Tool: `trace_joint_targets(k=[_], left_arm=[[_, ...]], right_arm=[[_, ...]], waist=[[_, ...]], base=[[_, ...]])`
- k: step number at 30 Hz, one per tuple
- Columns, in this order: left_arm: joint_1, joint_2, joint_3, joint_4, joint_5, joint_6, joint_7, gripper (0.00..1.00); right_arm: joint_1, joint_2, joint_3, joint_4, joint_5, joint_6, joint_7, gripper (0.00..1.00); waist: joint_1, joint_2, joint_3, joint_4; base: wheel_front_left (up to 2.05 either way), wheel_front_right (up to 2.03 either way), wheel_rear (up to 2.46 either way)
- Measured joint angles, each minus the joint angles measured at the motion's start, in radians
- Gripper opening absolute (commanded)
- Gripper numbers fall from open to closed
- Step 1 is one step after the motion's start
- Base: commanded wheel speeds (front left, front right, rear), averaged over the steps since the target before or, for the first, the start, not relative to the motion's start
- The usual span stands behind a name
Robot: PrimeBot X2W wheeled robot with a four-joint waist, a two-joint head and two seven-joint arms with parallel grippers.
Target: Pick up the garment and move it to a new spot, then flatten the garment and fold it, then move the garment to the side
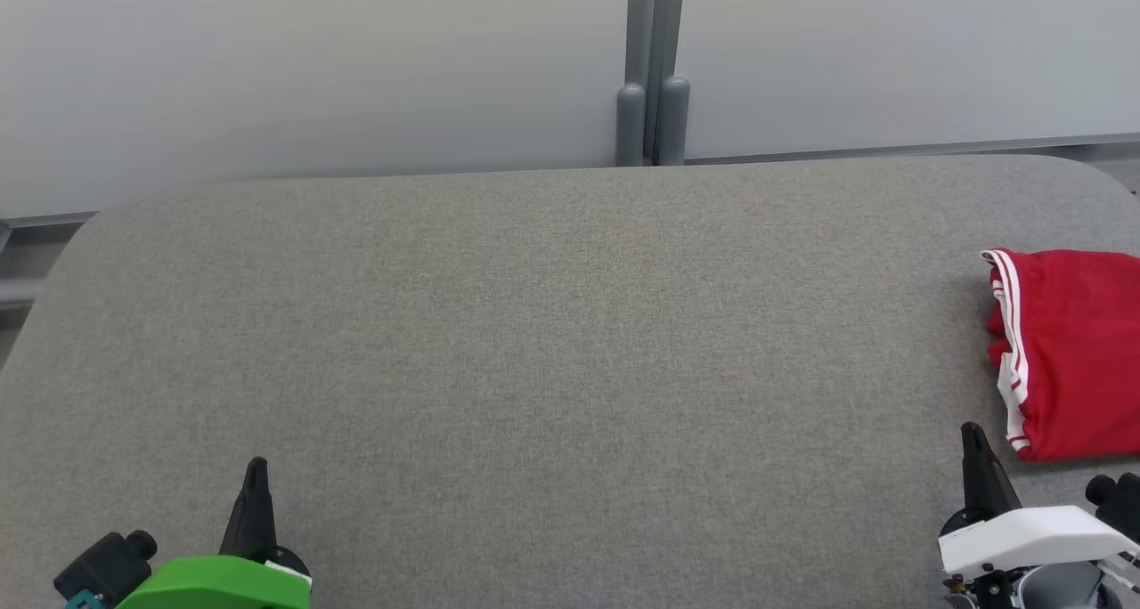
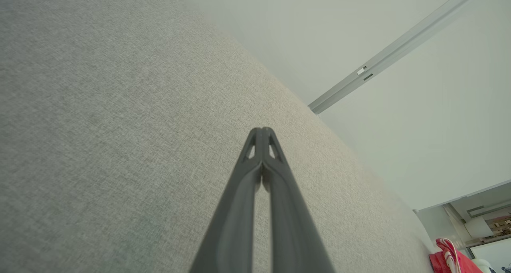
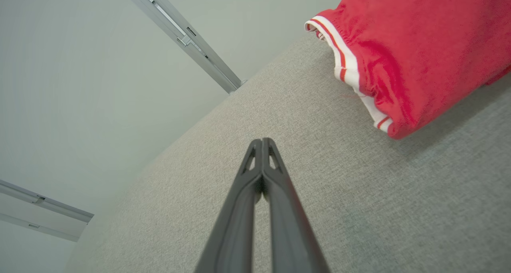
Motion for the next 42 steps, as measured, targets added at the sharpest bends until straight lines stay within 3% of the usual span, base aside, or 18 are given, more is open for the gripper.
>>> trace_joint_targets(k=[42], left_arm=[[-0.066, -0.013, 0.044, -0.031, -0.437, 0.000, 0.118, 0.00]], right_arm=[[-0.072, -0.009, 0.023, 0.000, 0.535, 0.000, 0.116, 0.00]], waist=[[0.0000, 0.0000, 0.008, -0.013]], base=[[0.00, 0.00, 0.00]])
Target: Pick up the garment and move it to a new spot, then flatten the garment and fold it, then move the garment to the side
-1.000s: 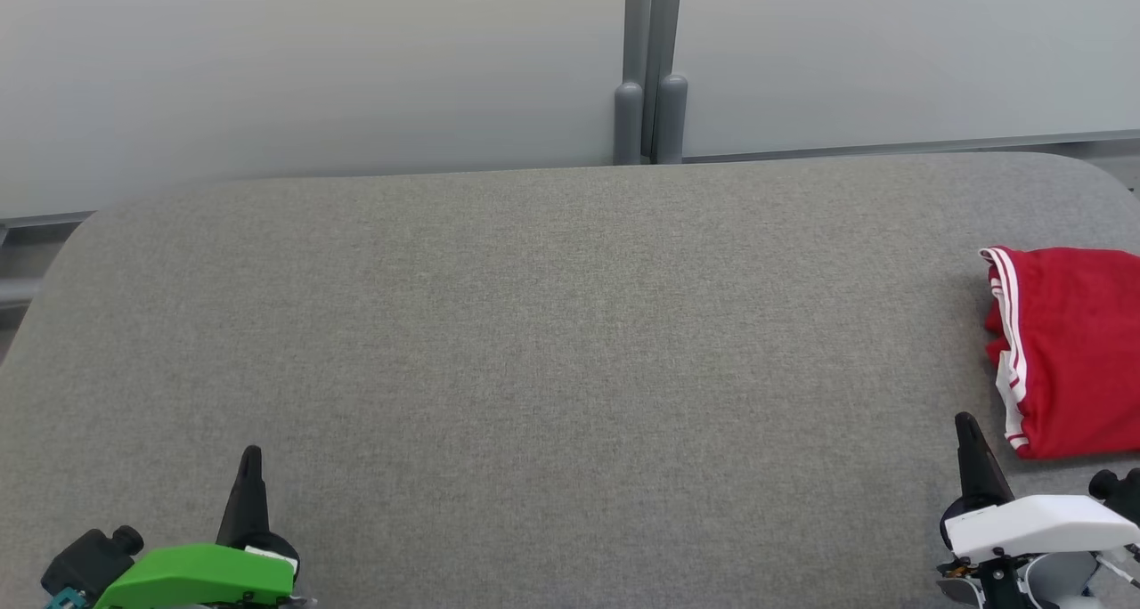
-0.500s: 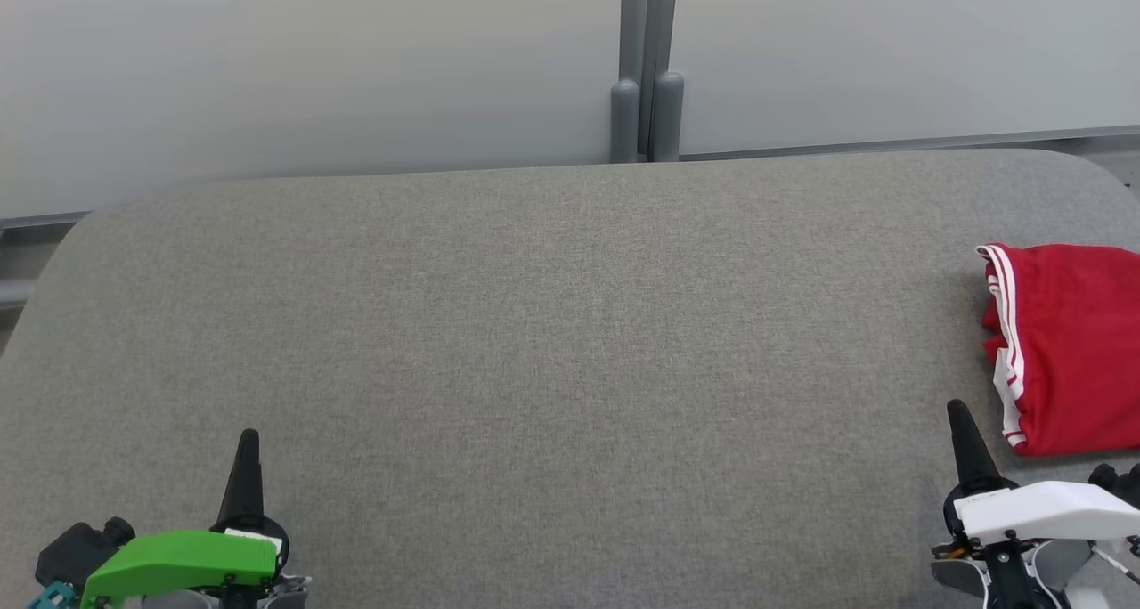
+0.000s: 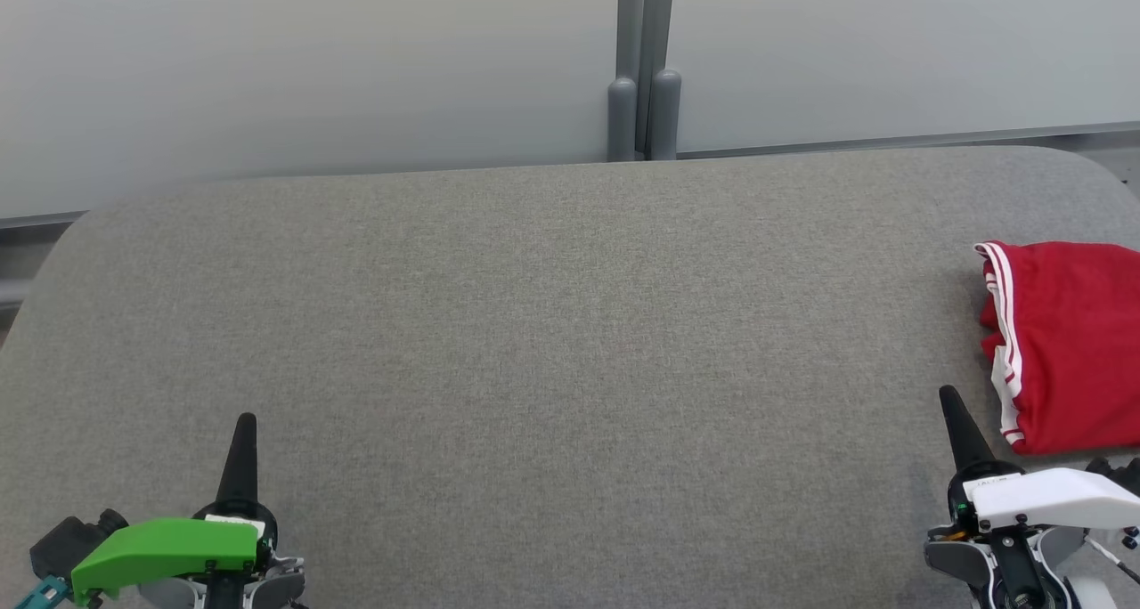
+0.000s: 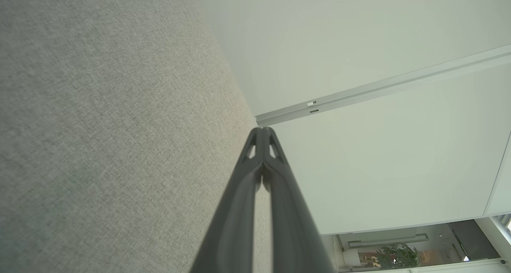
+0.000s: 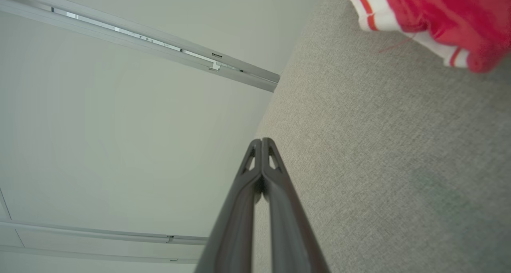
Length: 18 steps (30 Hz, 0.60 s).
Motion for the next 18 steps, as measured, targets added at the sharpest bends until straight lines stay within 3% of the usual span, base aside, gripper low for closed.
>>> trace_joint_targets(k=[18], left_arm=[[-0.022, -0.003, 0.014, -0.011, -0.144, 0.000, 0.036, 0.00]], right_arm=[[-0.024, -0.002, 0.008, 0.000, 0.165, 0.000, 0.038, 0.00]], waist=[[0.0000, 0.0000, 0.003, -0.005]], base=[[0.00, 0.00, 0.00]])
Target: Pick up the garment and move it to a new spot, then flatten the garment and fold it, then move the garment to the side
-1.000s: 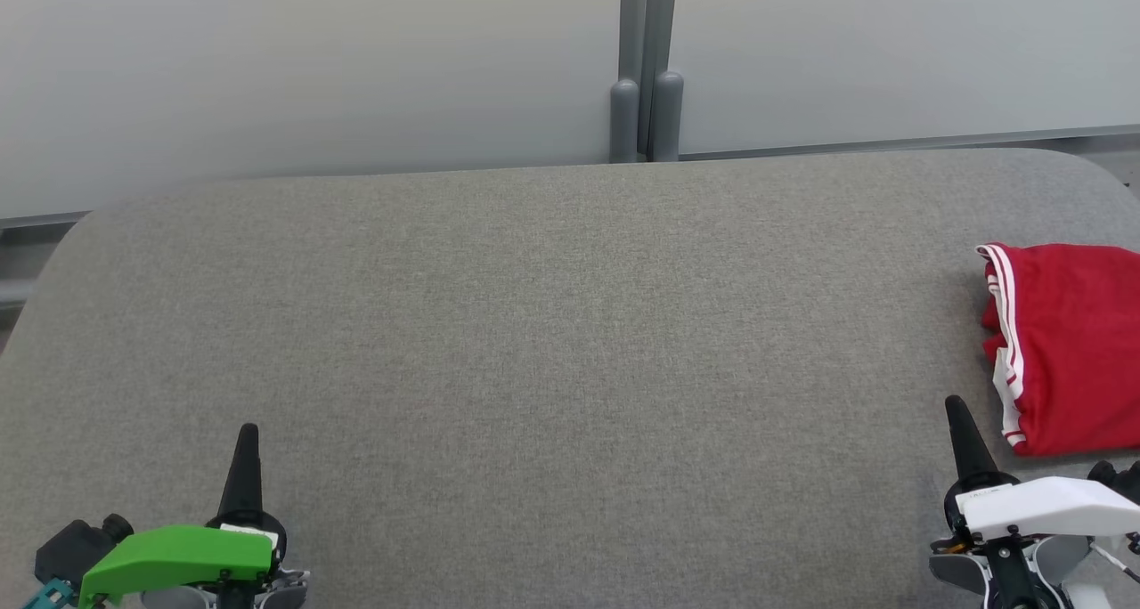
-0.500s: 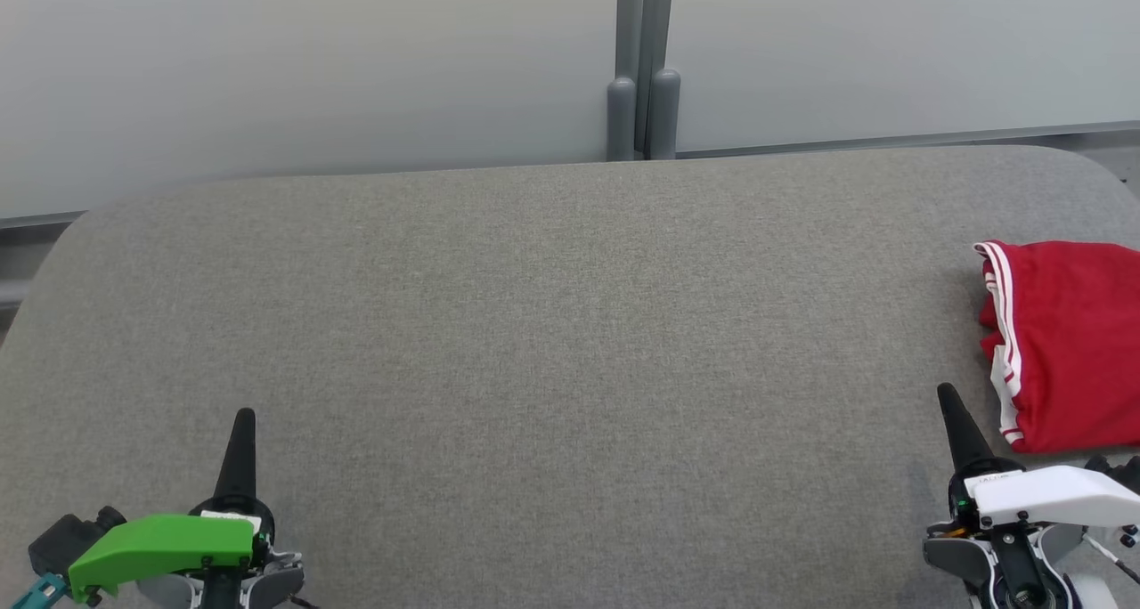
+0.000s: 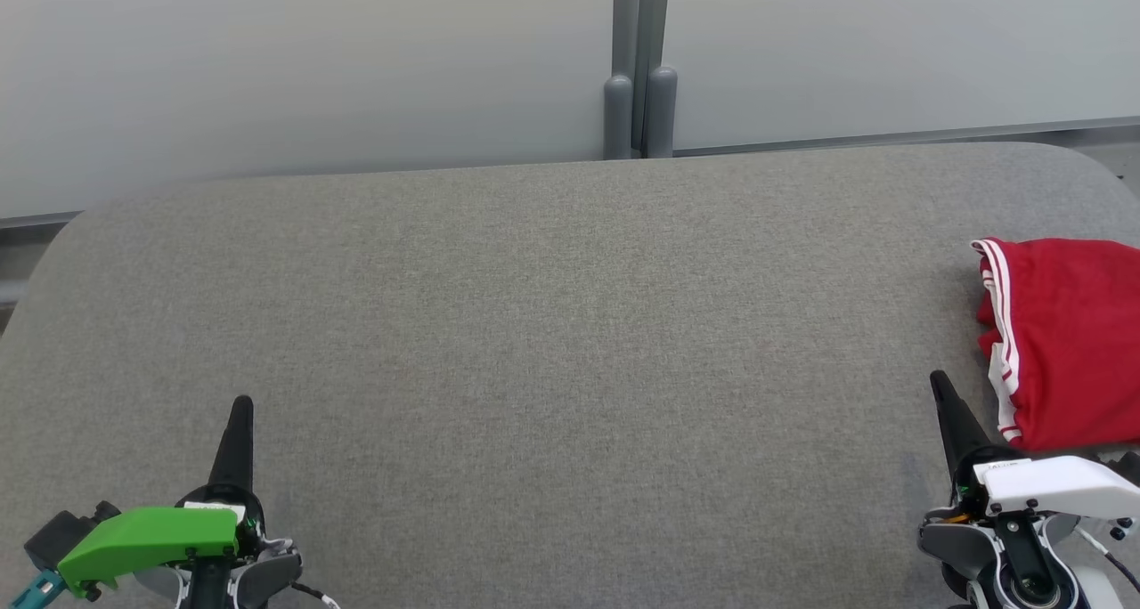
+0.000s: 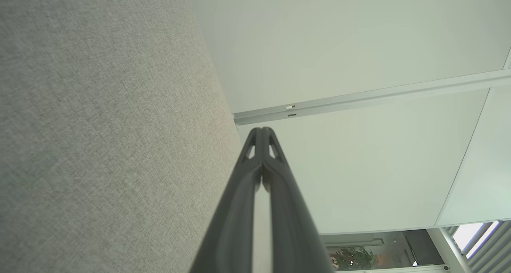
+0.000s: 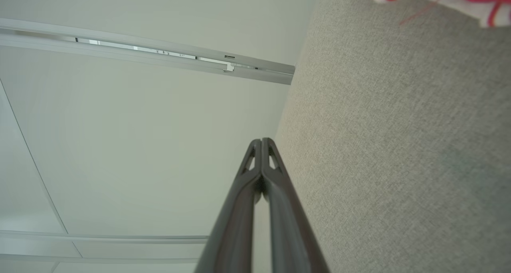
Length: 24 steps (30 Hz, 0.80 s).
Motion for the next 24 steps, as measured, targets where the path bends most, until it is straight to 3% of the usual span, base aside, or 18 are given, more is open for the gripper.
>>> trace_joint_targets(k=[24], left_arm=[[-0.028, -0.004, 0.016, -0.011, -0.164, 0.000, 0.047, 0.00]], right_arm=[[-0.030, -0.003, 0.009, 0.000, 0.208, 0.000, 0.045, 0.00]], waist=[[0.0000, 0.0000, 0.005, -0.008]], base=[[0.00, 0.00, 0.00]])
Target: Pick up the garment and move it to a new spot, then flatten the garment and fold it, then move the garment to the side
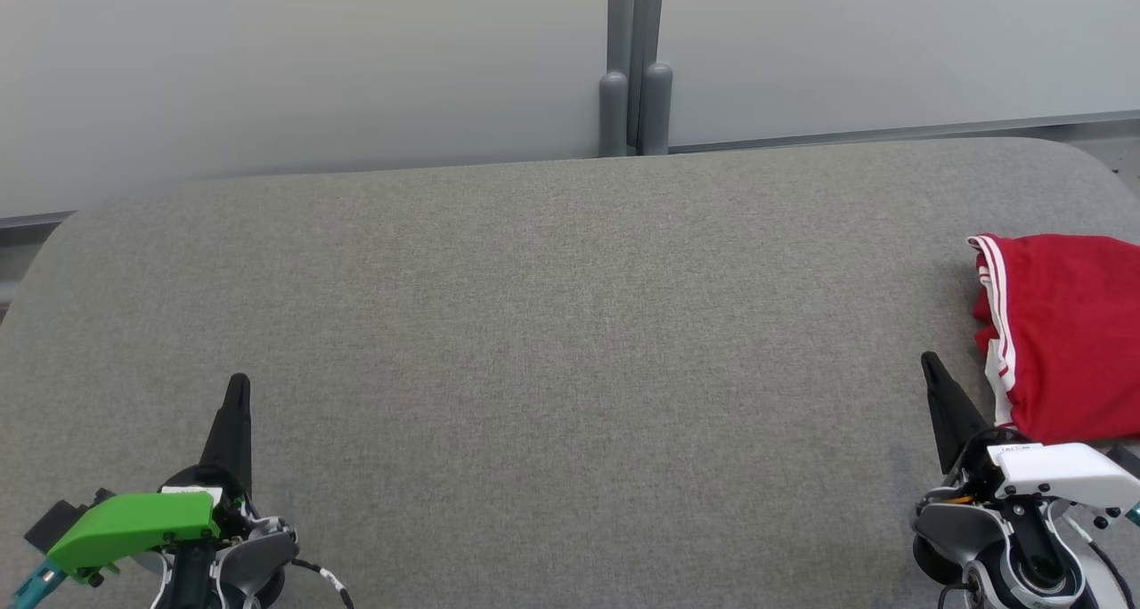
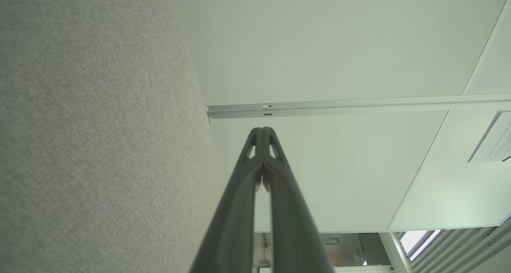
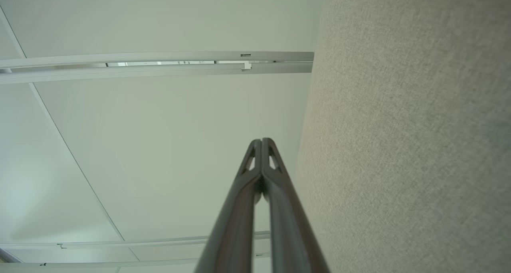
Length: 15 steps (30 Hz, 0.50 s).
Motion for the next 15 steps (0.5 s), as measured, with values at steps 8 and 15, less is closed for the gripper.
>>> trace_joint_targets(k=[8, 15], left_arm=[[-0.003, -0.001, 0.002, -0.001, -0.023, 0.000, 0.002, 0.00], [-0.003, -0.001, 0.002, -0.001, -0.023, 0.000, 0.002, 0.00]], right_arm=[[-0.001, 0.000, 0.001, 0.000, 0.020, 0.000, 0.005, 0.00], [-0.001, 0.000, 0.001, 0.000, 0.020, 0.000, 0.005, 0.00]], waist=[[0.0000, 0.0000, 0.000, -0.001], [0.0000, 0.0000, 0.000, -0.001]], base=[[0.00, 0.00, 0.00], [0.00, 0.00, 0.00]])
